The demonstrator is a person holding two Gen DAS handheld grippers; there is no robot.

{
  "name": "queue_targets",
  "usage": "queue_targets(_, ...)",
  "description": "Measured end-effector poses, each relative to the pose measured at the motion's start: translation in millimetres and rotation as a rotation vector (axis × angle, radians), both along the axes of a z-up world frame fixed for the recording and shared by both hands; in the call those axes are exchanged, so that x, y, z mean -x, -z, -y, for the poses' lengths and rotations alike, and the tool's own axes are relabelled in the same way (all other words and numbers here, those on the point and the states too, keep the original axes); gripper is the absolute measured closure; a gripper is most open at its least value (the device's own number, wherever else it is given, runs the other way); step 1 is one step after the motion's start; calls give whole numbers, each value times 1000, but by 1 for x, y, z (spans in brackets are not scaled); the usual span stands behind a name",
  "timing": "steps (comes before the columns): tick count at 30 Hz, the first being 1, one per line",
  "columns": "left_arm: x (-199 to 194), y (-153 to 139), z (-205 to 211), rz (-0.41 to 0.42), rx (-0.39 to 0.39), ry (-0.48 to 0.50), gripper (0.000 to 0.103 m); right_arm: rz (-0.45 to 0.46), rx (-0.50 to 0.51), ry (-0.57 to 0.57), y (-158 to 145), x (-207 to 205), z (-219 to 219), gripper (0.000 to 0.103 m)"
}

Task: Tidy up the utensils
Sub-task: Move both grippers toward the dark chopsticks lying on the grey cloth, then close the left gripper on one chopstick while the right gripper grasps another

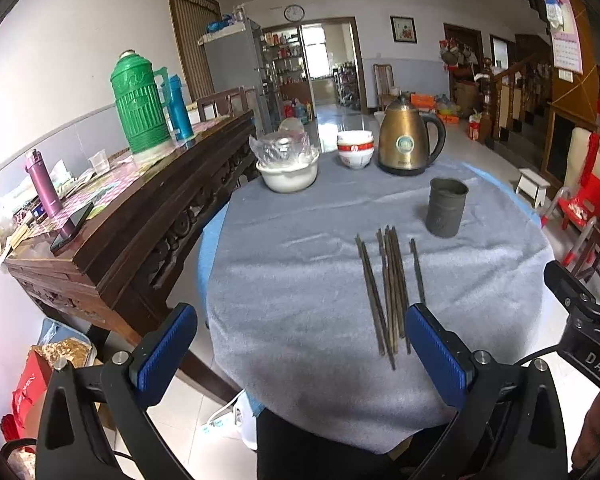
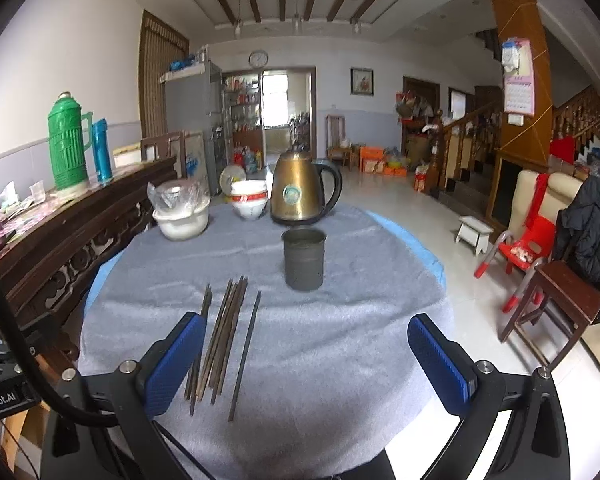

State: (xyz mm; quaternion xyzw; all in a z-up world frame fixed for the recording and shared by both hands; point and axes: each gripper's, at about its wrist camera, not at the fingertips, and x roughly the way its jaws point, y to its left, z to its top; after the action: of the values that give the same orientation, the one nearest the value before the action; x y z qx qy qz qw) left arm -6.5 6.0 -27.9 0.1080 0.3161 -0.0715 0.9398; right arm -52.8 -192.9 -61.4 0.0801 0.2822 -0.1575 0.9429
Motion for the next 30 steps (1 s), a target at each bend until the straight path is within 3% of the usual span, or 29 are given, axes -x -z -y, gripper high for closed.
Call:
queue_targets(11,-10,16,-2,-93,-52,-39,0,-202,-162,-123,30,-14,4,0)
queue_targets(18,-7,15,3,-81,-66,-17,0,-151,-161,-74,21,-2,14,0)
queue_targets(30,-18,18,-14,-99,-25,-39,0,-129,-155,-89,11,-18,3,0)
